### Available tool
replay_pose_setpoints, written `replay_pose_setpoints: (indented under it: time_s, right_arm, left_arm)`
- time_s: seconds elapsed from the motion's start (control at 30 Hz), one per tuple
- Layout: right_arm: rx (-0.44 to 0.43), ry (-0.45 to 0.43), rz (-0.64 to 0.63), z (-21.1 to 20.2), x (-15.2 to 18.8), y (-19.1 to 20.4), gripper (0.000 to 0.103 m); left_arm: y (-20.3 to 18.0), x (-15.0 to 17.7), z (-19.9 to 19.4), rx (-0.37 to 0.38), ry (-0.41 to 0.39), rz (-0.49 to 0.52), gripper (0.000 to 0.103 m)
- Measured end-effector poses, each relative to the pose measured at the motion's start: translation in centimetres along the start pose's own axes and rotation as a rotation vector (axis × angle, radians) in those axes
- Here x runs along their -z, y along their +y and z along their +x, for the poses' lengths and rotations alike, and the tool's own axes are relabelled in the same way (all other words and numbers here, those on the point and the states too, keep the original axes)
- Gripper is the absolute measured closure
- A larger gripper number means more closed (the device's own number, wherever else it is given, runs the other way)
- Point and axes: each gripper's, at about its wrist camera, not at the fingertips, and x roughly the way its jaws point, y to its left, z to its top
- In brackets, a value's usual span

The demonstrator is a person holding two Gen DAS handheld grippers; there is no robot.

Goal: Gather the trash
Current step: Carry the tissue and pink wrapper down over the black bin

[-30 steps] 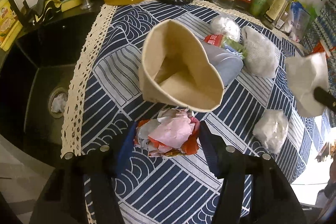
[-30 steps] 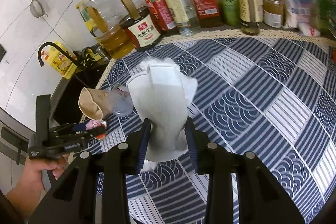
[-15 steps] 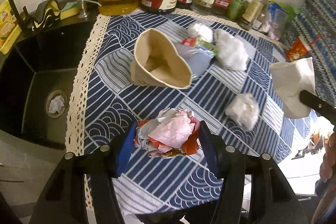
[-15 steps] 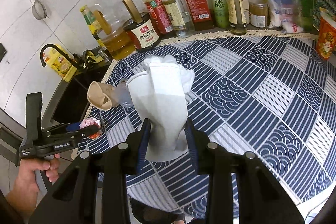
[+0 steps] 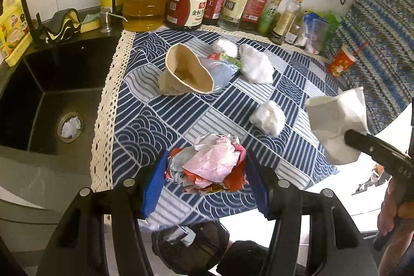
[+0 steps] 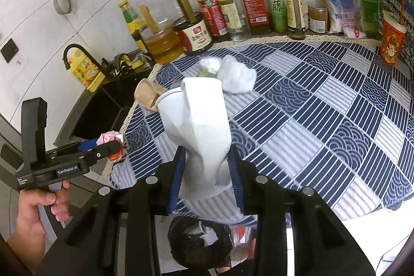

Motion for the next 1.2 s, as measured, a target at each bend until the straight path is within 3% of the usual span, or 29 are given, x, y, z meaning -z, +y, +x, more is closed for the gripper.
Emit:
replay_pose_setpoints:
  time_s: [0.6,1.2]
  right_arm:
    - [-0.032,0.064,-0.038,-0.3,7.8,6.4,0.068]
    - [-0.027,0.252,0.024,4.7,15.3,6.5,0.068]
  left_arm:
    - [0.6,7.4,-5.0,0.041,-0.017,-0.003,0.046]
    - [3.5,15.2,-1.8,0.043,0.146,-0.089,0.046]
